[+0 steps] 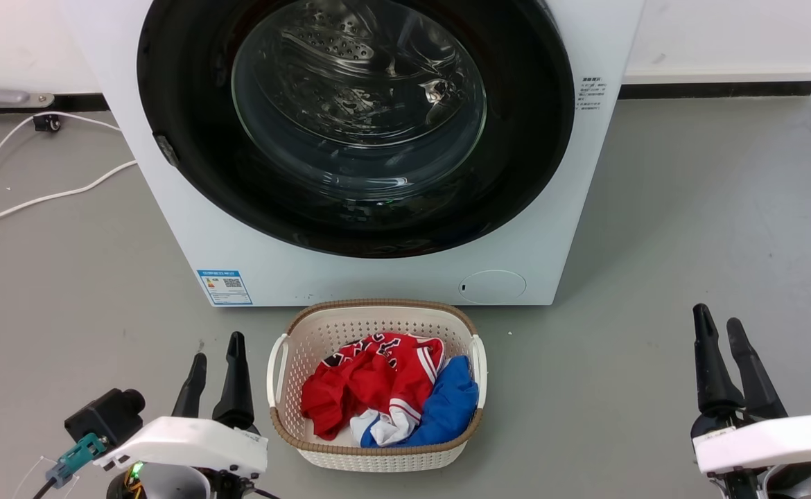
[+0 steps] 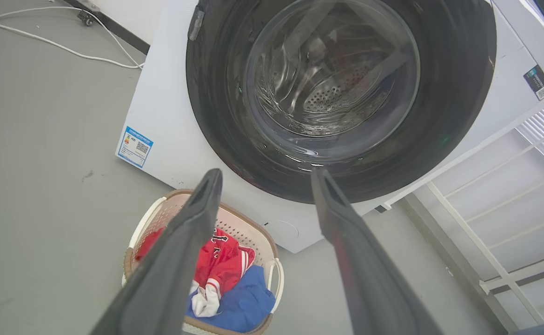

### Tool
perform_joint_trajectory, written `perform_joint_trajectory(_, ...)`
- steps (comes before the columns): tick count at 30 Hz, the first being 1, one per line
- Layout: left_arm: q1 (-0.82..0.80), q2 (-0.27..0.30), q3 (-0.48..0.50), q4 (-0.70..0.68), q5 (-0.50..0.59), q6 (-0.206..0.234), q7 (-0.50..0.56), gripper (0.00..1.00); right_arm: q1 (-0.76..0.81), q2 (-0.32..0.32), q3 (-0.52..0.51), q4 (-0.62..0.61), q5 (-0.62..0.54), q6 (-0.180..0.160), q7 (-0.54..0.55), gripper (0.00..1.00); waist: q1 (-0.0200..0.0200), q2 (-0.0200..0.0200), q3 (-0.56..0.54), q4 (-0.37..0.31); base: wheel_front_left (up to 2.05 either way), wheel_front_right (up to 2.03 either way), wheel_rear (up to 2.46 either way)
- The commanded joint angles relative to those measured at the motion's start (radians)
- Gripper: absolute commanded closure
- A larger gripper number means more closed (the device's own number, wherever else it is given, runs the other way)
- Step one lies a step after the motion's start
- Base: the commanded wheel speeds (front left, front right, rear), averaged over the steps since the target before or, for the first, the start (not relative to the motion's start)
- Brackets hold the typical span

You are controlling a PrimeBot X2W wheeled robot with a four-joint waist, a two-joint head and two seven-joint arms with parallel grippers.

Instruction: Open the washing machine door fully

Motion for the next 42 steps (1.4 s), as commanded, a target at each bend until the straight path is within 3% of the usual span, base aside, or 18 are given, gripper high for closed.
perform_joint_trajectory(1,0.000,0.010,-0.007,-0.020,0.028,0.008,-0.011,0.00,0.003,-0.001,0.000,-0.023,-0.028,0.002,-0.008,0.00,0.0000,0.0000,0.000,0.000,0.00,0.00,0.00)
perform_joint_trajectory(20,0.033,0.019,-0.052,-0.062,0.245,0.045,-0.065,0.00,0.045,0.000,0.009,-0.076,-0.222,0.002,-0.063,0.00,0.0000,0.0000,-0.003,0.005,0.00,0.00,0.00)
perform_joint_trajectory(42,0.070,-0.011,-0.038,-0.060,0.442,0.027,-0.118,0.00,0.081,0.001,0.013,-0.106,-0.367,0.002,-0.115,0.00,0.0000,0.0000,0.003,0.005,0.00,0.00,0.00)
